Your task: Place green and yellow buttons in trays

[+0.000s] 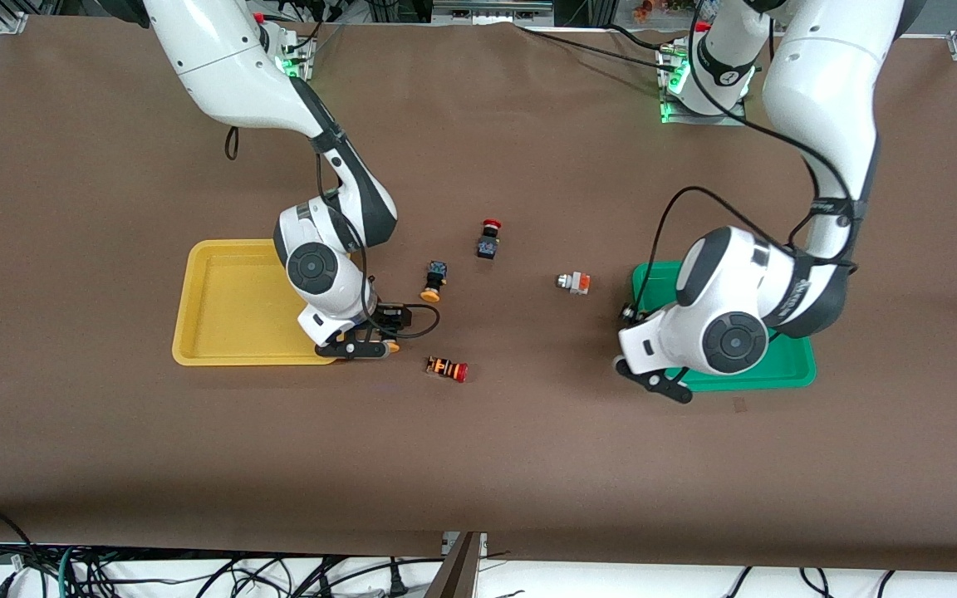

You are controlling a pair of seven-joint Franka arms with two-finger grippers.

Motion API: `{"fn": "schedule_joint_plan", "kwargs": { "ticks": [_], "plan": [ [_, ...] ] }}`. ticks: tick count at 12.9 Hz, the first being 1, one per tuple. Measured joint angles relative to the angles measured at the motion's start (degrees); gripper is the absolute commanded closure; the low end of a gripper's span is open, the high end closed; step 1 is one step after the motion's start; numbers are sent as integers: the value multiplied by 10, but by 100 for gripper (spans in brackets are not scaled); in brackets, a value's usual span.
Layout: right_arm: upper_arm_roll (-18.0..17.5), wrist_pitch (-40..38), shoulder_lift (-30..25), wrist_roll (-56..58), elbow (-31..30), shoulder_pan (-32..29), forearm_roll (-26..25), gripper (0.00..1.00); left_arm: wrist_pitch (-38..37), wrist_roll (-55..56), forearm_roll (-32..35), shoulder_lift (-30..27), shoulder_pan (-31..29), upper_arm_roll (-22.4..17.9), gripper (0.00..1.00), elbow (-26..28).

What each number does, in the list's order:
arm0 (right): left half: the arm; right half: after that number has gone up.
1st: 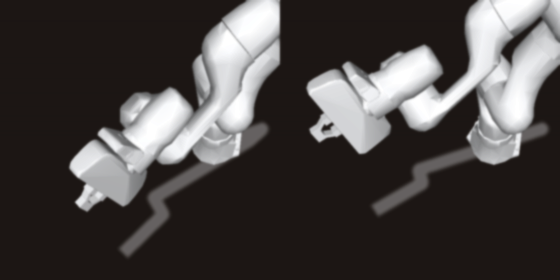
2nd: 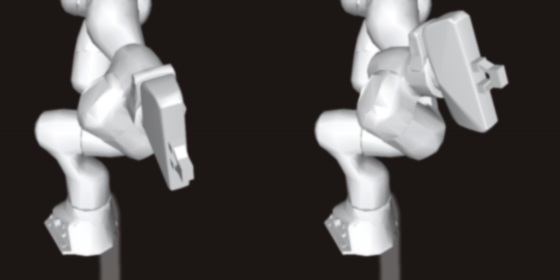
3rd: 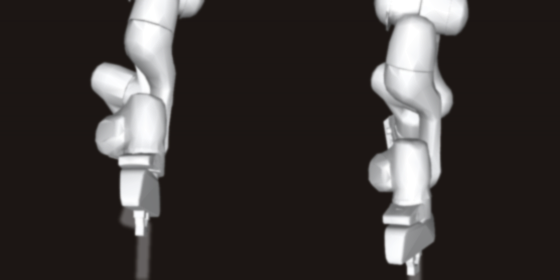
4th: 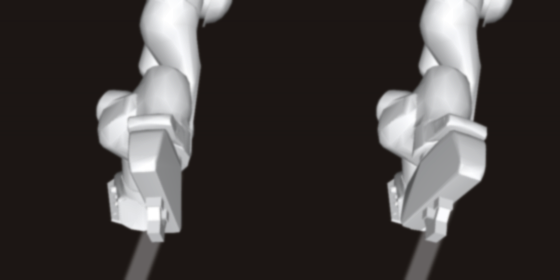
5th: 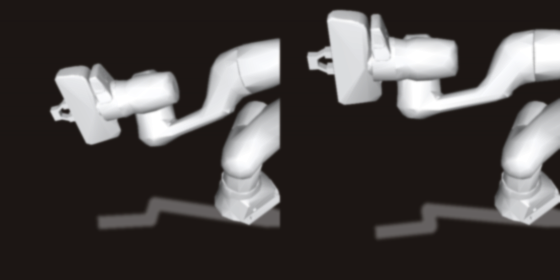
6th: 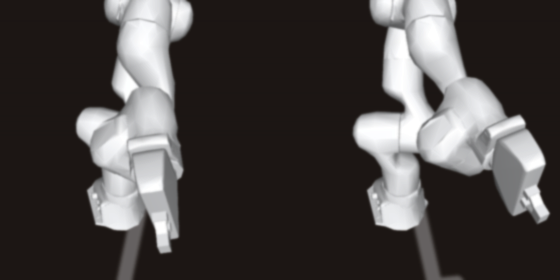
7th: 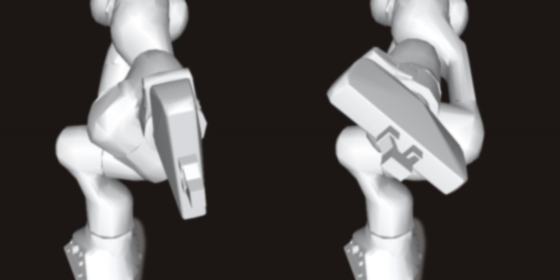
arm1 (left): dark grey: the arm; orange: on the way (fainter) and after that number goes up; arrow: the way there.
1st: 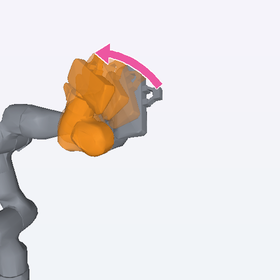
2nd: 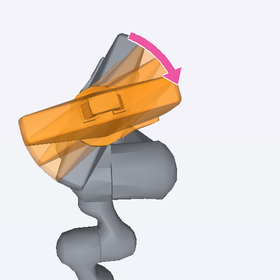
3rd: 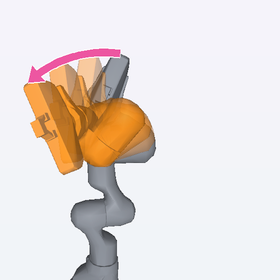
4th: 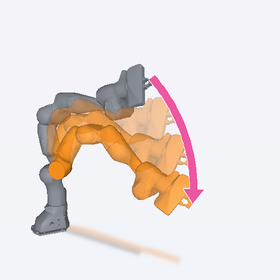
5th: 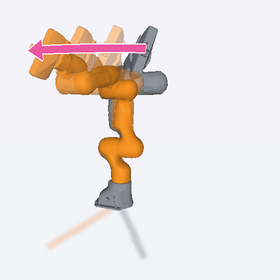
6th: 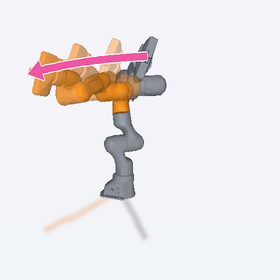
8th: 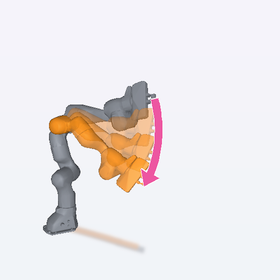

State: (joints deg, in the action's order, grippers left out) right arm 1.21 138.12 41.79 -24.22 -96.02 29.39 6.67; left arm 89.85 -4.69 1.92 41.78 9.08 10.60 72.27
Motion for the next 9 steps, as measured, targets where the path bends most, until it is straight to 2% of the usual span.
{"fn": "schedule_joint_plan", "kwargs": {
  "ticks": [2, 3, 4, 6, 7, 8, 9],
  "plan": [
    [1, 4, 4, 0, 0, 5, 0, 70, -25, -43, 33, 0, -28, -2, 100, 17],
    [1, 3, 4, 0, 2, 5, 0, 80, -19, -57, 45, 2, -42, -2, 100, 34],
    [2, 0, 3, 0, 5, 5, 0, 84, 1, -63, 50, 3, -54, -2, 100, 57],
    [4, -30, -1, 1, 18, 4, 0, 84, 67, -71, 50, 1, -70, -2, 100, 111],
    [6, -53, -7, 5, 25, 4, 0, 84, 99, -71, 50, -2, -72, -2, 95, 137],
    [10, -76, -17, 16, 31, 4, -1, 83, 128, -71, 50, -5, -71, -1, 85, 160],
    [21, -97, -30, 41, 34, 3, -1, 82, 151, -71, 51, -7, -71, 0, 36, 176]
  ]
}}
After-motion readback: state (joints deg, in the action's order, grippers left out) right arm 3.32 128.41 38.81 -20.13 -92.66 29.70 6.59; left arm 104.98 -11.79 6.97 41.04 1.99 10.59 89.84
